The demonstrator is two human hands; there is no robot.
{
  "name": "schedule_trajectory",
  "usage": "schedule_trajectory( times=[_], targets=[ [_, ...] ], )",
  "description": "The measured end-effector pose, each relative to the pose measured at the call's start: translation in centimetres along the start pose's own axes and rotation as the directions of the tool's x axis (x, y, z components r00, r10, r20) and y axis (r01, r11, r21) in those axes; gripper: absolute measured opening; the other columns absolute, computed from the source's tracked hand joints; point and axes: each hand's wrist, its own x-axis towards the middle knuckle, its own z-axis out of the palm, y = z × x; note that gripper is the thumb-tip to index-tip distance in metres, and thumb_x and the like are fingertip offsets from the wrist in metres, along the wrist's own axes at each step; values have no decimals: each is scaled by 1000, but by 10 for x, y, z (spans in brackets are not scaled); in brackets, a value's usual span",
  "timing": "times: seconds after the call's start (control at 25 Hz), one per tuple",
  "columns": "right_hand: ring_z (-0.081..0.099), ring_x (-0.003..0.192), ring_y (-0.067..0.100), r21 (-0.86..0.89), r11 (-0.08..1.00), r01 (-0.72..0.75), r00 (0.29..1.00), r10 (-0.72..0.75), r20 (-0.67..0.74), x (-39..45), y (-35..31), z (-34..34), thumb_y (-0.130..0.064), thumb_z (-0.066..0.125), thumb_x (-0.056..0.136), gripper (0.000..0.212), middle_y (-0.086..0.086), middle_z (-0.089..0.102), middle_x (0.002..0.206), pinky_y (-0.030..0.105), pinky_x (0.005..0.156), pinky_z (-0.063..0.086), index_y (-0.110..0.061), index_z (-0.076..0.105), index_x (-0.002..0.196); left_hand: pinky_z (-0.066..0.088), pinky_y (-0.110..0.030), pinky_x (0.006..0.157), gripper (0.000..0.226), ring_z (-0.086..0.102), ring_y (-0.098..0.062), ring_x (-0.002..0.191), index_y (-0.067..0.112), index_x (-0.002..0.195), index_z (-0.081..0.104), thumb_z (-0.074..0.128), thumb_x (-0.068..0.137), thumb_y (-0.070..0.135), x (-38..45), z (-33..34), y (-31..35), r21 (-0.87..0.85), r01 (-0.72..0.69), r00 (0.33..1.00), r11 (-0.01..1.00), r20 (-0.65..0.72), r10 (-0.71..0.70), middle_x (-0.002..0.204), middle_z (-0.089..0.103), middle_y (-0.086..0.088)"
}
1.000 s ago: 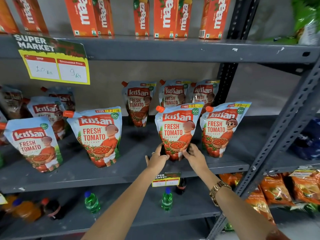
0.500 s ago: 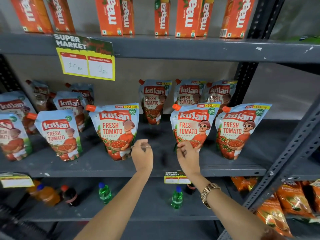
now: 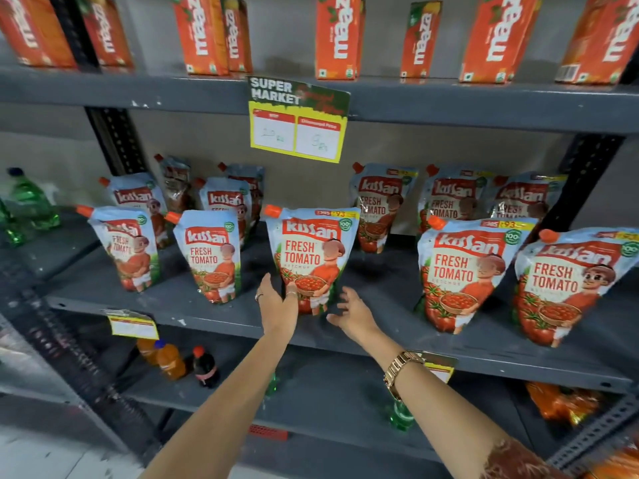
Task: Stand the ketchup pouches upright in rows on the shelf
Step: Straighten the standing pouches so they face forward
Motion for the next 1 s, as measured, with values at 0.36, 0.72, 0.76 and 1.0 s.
schedule_trajectory(
  times=[0.36, 0.72, 0.76, 1.0],
  targets=[
    [50, 124, 18, 0, 1000, -17, 1000, 17, -15, 2, 2, -4, -18, 60, 86, 58, 7, 50, 139, 35, 105, 41, -13, 35, 138, 32, -39, 115, 46, 41, -21, 135, 21, 140, 41, 48, 95, 16, 16, -13, -9, 66, 3, 944, 998, 330, -25, 143, 49, -1],
    [52, 123, 24, 92, 994, -50, 992, 61, -114, -7, 29, -51, -22, 58, 88, 54, 11, 49, 140, 45, 104, 44, -11, 38, 137, 21, -50, 119, 50, 38, -22, 138, 34, 139, 39, 50, 92, 22, -4, 38, -15, 159, -47, 917, 986, 397, -20, 142, 51, 0],
    [52, 121, 24, 107, 993, -50, 992, 62, -113, -8, 30, -55, -22, 58, 88, 54, 12, 49, 140, 45, 102, 46, -10, 38, 137, 19, -51, 119, 51, 36, -23, 139, 34, 140, 38, 50, 92, 22, -6, 43, -14, 174, -45, 918, 984, 395, -28, 143, 51, 0],
    [59, 94, 18, 189, 982, -27, 989, 54, -141, -15, 36, -64, -19, 58, 88, 48, 11, 53, 134, 45, 94, 52, -10, 43, 133, 15, -51, 120, 50, 30, -24, 142, 34, 141, 36, 47, 94, 22, -13, 51, -10, 188, -33, 931, 982, 364, -39, 145, 48, 0]
  ],
)
